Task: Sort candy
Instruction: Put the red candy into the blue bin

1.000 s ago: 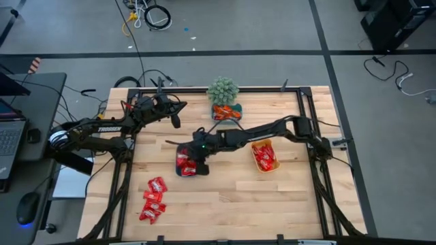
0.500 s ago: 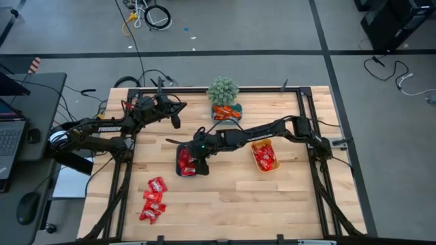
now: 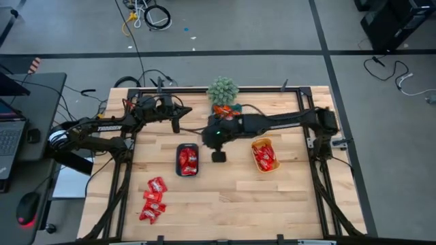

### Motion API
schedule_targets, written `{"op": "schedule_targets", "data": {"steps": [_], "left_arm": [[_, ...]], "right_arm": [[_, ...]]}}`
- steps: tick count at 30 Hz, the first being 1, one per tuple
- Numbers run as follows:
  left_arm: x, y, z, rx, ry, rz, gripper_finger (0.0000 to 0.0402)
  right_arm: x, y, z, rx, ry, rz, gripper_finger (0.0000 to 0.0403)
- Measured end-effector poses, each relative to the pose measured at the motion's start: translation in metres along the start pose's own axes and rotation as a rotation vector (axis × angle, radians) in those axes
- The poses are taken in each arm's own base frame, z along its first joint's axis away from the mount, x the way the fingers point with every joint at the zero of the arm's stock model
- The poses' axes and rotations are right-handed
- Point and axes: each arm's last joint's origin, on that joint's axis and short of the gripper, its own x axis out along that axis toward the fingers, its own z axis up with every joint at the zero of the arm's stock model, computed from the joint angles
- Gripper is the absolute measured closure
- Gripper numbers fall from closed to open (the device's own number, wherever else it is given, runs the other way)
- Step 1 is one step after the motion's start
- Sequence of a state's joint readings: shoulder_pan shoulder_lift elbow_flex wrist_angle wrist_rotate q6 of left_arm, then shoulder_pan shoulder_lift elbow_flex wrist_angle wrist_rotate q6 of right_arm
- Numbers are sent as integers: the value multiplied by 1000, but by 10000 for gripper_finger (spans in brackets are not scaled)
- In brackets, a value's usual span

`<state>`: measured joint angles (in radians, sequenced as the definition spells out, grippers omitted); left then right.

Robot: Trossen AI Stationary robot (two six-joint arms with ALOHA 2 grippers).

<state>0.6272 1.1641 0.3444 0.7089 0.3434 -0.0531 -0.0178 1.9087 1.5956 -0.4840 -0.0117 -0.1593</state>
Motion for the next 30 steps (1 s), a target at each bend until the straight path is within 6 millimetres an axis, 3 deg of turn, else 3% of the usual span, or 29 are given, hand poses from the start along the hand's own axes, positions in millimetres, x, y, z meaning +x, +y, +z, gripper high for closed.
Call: {"op": "schedule_targets", "data": {"steps": [2,8,14,19,23,30], "left_arm": [[4,-4,4,-1,26,-43,399],[17,-22,11,49,203,-108,400],[23,-47,28,87,481,-105,401],[16,-78,49,130,707,-78,401],[3,-102,59,61,862,-46,401],[-27,-138,45,-42,1125,-18,401]], "right_arm": [[-7,-5,-12,6,5,-11,386],[-17,-12,-69,108,-65,-60,400],[-34,-6,-108,183,-221,-86,402],[-47,-2,-124,203,-280,-107,402],[-53,-1,-132,212,-303,-134,402],[-54,1,-134,201,-319,-143,402]]}}
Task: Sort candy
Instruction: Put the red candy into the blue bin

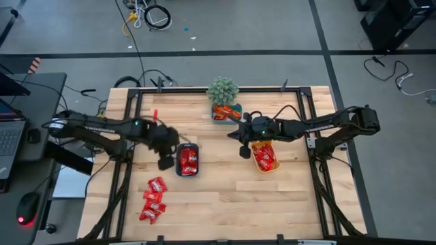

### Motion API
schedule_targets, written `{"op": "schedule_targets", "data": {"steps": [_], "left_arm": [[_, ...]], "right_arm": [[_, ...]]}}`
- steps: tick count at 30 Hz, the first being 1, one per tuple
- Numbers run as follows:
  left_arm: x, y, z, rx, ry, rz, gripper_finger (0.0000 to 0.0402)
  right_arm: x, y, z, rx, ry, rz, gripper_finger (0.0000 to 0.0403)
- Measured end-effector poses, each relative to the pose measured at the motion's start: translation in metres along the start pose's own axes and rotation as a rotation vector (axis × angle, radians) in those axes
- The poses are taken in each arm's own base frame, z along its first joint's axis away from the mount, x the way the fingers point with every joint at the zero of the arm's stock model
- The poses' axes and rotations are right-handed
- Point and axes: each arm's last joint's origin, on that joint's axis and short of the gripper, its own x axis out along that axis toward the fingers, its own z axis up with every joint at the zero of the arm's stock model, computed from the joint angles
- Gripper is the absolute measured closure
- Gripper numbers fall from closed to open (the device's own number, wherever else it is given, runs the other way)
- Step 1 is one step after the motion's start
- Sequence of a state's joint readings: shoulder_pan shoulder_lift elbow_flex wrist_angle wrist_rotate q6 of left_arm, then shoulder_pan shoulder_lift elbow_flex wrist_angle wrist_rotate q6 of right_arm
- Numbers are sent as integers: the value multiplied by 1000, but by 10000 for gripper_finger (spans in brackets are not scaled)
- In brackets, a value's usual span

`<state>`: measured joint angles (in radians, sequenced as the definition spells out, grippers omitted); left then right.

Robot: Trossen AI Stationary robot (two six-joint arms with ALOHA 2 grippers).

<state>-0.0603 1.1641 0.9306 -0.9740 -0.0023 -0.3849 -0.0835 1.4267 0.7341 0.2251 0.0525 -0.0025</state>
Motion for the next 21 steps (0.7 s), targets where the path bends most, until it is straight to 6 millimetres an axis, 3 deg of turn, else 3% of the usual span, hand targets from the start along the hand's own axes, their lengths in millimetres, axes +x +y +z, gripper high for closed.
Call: {"op": "schedule_targets", "data": {"steps": [10,14,21], "left_arm": [[3,-56,-33,-71,128,-127,379],[14,-67,-46,-103,210,-155,344],[41,-66,-64,-242,341,-62,269]], "right_arm": [[0,3,2,-29,-20,8,402],[0,3,2,-30,-21,8,402],[0,4,2,-27,-23,36,402]]}}
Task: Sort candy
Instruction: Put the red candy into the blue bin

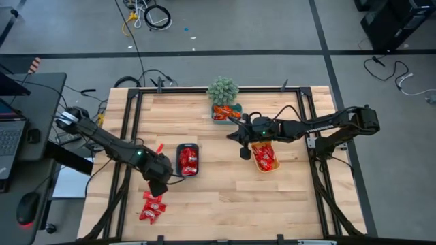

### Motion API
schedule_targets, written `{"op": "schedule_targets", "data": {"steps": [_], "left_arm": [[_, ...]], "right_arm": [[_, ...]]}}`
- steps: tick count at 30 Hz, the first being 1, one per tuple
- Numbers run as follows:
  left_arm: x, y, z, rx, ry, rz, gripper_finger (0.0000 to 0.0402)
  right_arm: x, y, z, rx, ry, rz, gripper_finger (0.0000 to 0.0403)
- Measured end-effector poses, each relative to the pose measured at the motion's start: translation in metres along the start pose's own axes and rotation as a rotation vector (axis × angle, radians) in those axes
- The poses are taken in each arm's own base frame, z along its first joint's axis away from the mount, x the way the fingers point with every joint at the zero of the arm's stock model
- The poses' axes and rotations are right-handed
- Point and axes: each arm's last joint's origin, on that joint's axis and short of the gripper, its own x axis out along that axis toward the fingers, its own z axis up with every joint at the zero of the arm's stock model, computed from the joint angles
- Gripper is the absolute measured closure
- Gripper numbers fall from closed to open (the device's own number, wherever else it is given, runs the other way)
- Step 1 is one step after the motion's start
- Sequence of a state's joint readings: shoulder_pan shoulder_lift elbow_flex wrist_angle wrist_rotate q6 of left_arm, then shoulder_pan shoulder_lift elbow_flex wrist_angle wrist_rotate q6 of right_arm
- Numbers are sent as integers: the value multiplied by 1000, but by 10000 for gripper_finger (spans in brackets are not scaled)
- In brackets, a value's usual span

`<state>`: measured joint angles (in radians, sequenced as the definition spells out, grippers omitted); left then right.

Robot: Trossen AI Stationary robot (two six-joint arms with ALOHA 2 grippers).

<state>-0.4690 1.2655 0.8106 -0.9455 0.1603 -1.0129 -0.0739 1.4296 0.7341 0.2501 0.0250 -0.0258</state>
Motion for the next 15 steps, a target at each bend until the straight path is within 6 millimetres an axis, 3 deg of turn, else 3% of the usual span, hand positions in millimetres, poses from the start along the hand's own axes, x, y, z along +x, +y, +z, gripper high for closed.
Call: {"op": "schedule_targets", "data": {"steps": [8,15], "left_arm": [[23,13,-3,-25,6,50,210],[45,22,-6,-70,-11,12,203]], "right_arm": [[0,3,0,0,-3,33,402],[0,3,0,0,-3,34,402]]}}
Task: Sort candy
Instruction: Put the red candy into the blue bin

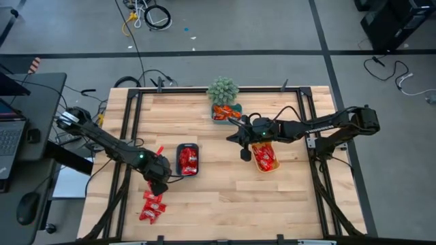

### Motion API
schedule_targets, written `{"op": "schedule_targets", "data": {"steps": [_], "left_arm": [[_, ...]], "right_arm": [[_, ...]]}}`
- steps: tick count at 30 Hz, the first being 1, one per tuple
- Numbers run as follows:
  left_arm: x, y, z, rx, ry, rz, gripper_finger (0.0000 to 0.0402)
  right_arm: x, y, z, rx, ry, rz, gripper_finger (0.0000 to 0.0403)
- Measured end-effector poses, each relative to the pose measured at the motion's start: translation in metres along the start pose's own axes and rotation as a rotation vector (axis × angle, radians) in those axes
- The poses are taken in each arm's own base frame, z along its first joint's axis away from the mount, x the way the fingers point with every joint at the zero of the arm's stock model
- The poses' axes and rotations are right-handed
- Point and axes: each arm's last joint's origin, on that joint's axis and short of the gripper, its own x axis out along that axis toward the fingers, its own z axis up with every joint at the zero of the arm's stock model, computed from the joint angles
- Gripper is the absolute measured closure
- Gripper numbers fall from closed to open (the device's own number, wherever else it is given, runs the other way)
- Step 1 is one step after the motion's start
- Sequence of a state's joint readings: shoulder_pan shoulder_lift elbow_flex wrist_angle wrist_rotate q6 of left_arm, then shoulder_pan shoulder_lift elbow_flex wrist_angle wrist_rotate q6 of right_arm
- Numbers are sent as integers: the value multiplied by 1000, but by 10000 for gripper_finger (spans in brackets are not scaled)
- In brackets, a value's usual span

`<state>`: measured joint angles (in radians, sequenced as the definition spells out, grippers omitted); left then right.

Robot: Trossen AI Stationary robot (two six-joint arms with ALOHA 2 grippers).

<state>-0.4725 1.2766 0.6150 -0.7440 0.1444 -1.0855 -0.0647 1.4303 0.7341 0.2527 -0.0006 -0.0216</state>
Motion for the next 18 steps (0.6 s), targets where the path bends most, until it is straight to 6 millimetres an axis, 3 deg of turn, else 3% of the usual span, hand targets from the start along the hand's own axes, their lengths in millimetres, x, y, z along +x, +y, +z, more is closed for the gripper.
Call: {"op": "schedule_targets", "data": {"steps": [7,15,18], "left_arm": [[10,10,-4,-37,15,28,220],[8,6,0,37,-36,12,379],[0,1,5,68,-54,2,383]], "right_arm": [[0,0,0,0,0,0,403],[0,0,0,0,0,0,403],[0,0,0,0,0,0,403]]}}
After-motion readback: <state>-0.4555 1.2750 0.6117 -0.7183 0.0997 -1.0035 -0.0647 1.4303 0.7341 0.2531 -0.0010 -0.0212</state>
